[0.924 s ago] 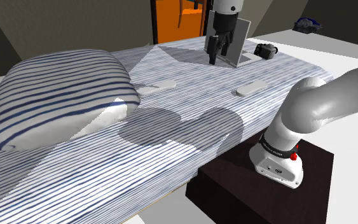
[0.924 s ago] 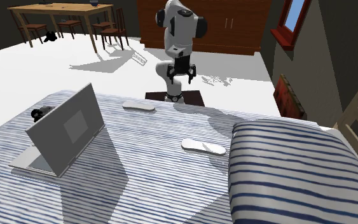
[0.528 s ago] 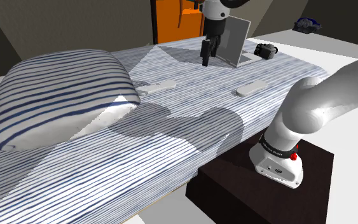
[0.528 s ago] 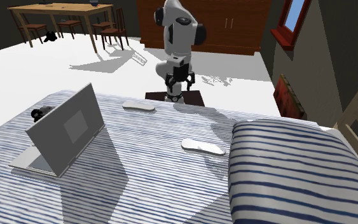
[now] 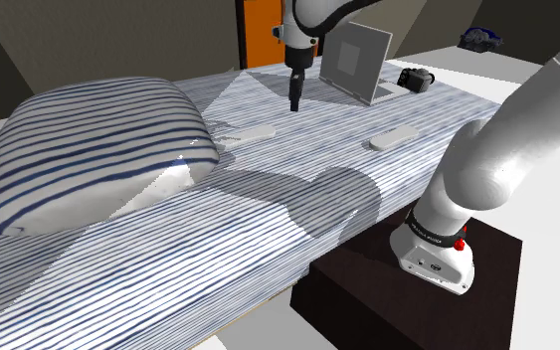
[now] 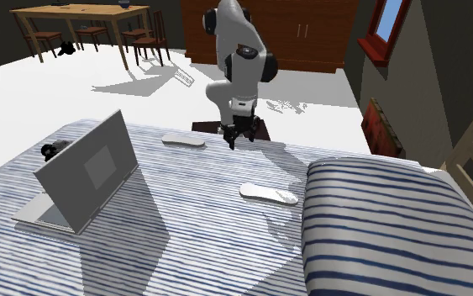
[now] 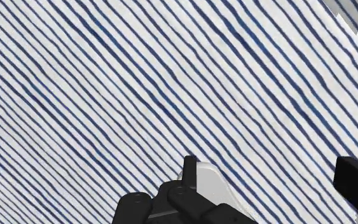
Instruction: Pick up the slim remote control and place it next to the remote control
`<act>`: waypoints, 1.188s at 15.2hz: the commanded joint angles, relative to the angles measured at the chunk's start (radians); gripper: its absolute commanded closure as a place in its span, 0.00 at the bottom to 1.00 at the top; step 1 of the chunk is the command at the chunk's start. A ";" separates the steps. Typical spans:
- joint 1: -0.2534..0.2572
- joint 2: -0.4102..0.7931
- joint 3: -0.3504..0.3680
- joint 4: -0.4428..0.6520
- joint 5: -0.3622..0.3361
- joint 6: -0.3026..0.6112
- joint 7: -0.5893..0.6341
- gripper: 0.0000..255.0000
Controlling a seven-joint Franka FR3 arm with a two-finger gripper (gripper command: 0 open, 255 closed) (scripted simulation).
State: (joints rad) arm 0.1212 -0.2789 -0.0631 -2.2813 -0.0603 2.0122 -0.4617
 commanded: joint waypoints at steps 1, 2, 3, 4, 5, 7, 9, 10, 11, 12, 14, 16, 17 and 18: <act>0.016 0.074 -0.007 0.034 0.005 0.041 -0.084 0.00; 0.023 0.112 -0.008 0.057 0.008 0.057 -0.123 0.00; 0.029 0.150 -0.008 0.081 0.012 0.071 -0.162 0.00; 0.035 0.187 -0.007 0.105 0.017 0.084 -0.201 0.00; 0.040 0.224 -0.005 0.130 0.021 0.096 -0.239 0.00; 0.050 0.297 0.001 0.182 0.029 0.117 -0.313 0.00; 0.059 0.367 0.012 0.235 0.036 0.134 -0.384 0.00; 0.062 0.402 0.018 0.263 0.038 0.141 -0.418 0.00; 0.065 0.436 0.026 0.290 0.040 0.147 -0.452 0.00; 0.069 0.469 0.034 0.318 0.041 0.152 -0.484 0.00; 0.073 0.513 0.046 0.356 0.041 0.158 -0.527 0.00; 0.072 0.526 0.046 0.345 0.041 0.182 -0.527 0.00; 0.072 0.533 0.046 0.340 0.041 0.194 -0.527 0.00; 0.072 0.539 0.046 0.335 0.041 0.206 -0.527 0.00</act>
State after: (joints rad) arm 0.1935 0.2530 -0.0175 -1.9412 -0.0191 2.2045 -0.9866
